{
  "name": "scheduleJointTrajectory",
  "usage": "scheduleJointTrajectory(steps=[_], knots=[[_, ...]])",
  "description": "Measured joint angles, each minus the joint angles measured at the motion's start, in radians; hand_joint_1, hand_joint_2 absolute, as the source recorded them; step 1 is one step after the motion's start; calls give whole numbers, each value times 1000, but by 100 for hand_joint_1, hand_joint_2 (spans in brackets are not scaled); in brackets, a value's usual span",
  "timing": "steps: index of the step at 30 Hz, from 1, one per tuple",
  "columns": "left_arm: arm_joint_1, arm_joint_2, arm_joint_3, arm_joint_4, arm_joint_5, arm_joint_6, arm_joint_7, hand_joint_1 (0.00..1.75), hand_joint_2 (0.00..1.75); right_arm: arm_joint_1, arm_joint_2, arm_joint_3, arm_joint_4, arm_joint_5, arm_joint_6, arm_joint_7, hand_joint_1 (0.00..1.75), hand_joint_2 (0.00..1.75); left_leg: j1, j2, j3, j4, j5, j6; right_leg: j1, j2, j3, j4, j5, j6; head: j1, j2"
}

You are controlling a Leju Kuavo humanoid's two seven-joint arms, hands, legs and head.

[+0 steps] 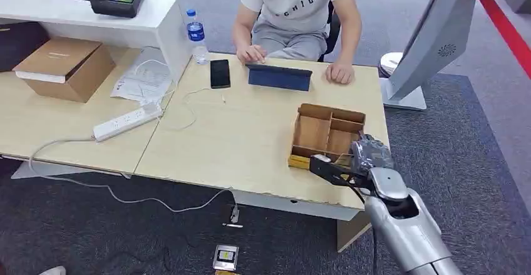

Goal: Pass the card to the sensor for recognition and then transmit it.

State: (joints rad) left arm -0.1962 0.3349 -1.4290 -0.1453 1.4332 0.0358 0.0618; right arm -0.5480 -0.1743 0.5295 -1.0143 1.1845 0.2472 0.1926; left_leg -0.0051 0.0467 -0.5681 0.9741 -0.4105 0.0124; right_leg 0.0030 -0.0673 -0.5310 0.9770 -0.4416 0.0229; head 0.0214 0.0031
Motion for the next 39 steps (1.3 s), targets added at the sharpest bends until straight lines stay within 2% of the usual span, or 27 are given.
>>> scheduleJointTrajectory(steps=[14, 39], knots=[[0, 0, 0, 0, -2, -1, 0, 0, 0, 13, -3, -3, 1, 12, -23, 8, 175, 175, 0, 0, 0, 0, 0, 0, 0, 0, 0, 0, 0, 0, 0, 0], [-1, -1, 0, 0, -4, 9, -5, 0, 0, 40, -11, -6, -19, -6, -16, -5, 175, 175, 1, 0, 0, 0, 0, 0, 0, 0, 0, 0, 0, 0, 0, 0]])
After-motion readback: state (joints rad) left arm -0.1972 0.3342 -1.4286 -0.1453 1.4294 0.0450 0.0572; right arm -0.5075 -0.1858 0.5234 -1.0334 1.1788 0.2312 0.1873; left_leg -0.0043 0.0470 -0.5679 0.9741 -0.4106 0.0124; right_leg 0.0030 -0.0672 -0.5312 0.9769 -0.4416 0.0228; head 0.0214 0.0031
